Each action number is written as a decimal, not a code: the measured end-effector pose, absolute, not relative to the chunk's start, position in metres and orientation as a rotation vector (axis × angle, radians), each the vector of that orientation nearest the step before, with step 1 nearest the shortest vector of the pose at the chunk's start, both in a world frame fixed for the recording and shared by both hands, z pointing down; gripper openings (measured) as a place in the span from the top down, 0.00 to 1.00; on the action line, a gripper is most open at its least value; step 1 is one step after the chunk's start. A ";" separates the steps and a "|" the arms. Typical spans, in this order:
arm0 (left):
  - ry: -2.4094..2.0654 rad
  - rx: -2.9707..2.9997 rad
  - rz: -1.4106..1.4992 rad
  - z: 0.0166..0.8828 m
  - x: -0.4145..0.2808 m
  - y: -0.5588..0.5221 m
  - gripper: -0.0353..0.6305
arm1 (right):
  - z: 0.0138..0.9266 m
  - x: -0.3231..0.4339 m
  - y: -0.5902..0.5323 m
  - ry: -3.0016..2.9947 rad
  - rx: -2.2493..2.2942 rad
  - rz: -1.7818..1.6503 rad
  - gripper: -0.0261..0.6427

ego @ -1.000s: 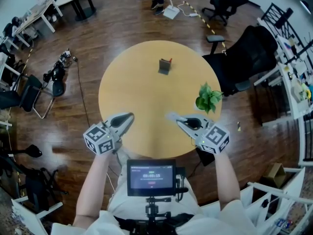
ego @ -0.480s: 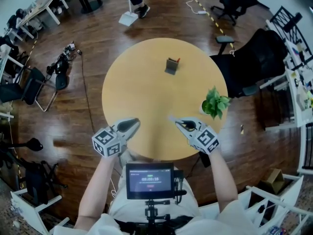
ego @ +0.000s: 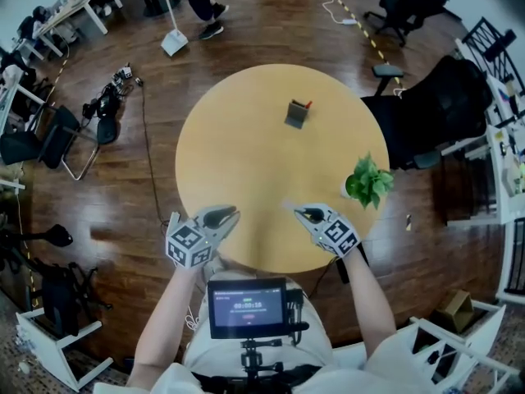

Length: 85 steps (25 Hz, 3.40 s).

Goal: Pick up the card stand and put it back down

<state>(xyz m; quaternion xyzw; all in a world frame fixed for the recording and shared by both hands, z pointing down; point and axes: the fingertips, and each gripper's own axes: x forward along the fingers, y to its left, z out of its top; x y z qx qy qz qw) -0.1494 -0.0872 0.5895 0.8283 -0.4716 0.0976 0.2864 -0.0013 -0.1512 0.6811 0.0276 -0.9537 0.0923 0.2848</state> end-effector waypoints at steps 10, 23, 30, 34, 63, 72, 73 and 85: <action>-1.290 2.138 0.315 0.621 -0.167 -0.078 0.86 | 0.749 -0.016 -0.147 -2.492 0.059 0.301 0.92; -1.254 2.106 0.340 0.651 -0.152 -0.071 0.87 | 0.834 -0.019 -0.140 -2.391 0.041 0.383 0.92; -1.258 2.091 0.348 0.654 -0.156 -0.065 0.87 | 0.858 -0.026 -0.140 -2.366 0.035 0.392 0.92; -1.256 2.084 0.352 0.656 -0.155 -0.064 0.87 | 0.875 -0.026 -0.138 -2.333 0.025 0.407 0.92; -1.190 2.112 0.414 0.656 -0.133 -0.069 0.87 | 0.906 -0.016 -0.152 -2.277 0.092 0.352 0.65; -1.207 2.147 0.393 0.640 -0.130 -0.079 0.87 | 0.842 0.002 -0.181 -2.441 0.352 0.425 0.62; -1.209 2.149 0.389 0.638 -0.129 -0.079 0.87 | 0.831 0.003 -0.184 -2.463 0.369 0.416 0.62; -1.260 2.199 0.307 0.607 -0.134 -0.091 0.87 | 0.706 0.023 -0.188 -2.687 0.446 0.342 0.70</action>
